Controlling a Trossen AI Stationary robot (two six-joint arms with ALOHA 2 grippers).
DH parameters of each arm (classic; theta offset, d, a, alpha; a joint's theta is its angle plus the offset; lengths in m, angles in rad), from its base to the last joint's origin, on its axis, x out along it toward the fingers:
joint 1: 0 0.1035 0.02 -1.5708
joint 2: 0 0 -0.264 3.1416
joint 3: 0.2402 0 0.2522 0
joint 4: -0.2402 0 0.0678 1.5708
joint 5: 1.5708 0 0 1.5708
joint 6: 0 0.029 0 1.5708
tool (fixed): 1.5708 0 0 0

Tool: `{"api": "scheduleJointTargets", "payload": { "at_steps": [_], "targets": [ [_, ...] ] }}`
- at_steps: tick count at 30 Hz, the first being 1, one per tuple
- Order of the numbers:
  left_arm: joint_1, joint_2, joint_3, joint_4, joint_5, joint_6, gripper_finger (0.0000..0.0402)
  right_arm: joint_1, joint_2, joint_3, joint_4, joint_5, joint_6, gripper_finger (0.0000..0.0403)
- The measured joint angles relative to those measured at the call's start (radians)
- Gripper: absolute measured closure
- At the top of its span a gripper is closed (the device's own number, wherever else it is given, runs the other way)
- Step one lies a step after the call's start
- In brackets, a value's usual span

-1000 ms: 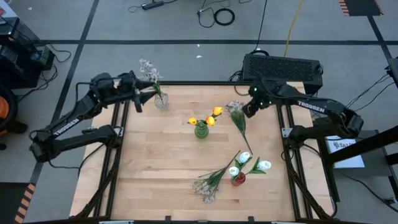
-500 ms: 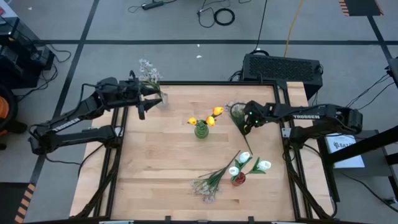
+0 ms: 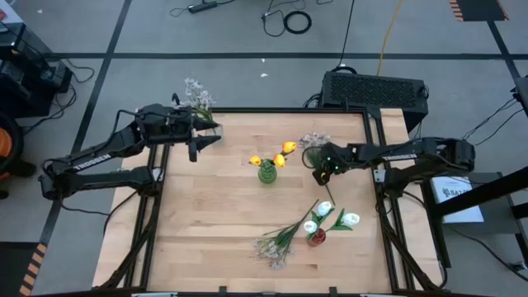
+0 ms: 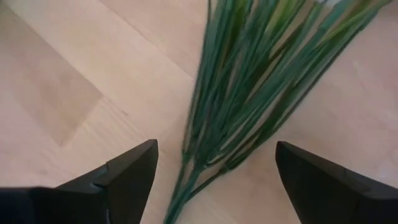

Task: Sort flowers into vase by color
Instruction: Put the top white flowers into the transparent vase

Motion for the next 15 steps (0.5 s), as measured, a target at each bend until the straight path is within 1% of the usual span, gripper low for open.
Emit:
{"api": "scheduleJointTargets", "payload": {
  "at_steps": [5, 8, 11, 15],
  "targets": [
    [0.0, 0.001, 0.0, 0.002, 0.0, 0.0, 0.0166, 0.013, 0.077, 0.002, 0.043, 0.055, -0.009, 0.0086],
    [0.0, 0.001, 0.0, 0.002, 0.0, 0.001, 0.0166, 0.018, 0.097, 0.003, 0.047, 0.08, -0.024, 0.0101],
    [0.0, 0.001, 0.0, 0.002, 0.0, 0.001, 0.0166, 0.023, 0.098, 0.003, 0.041, 0.097, -0.035, 0.0138],
    [0.001, 0.001, 0.0, 0.001, 0.0, 0.0, 0.0166, 0.035, 0.095, 0.002, 0.046, 0.105, -0.057, 0.021]
  ]
}}
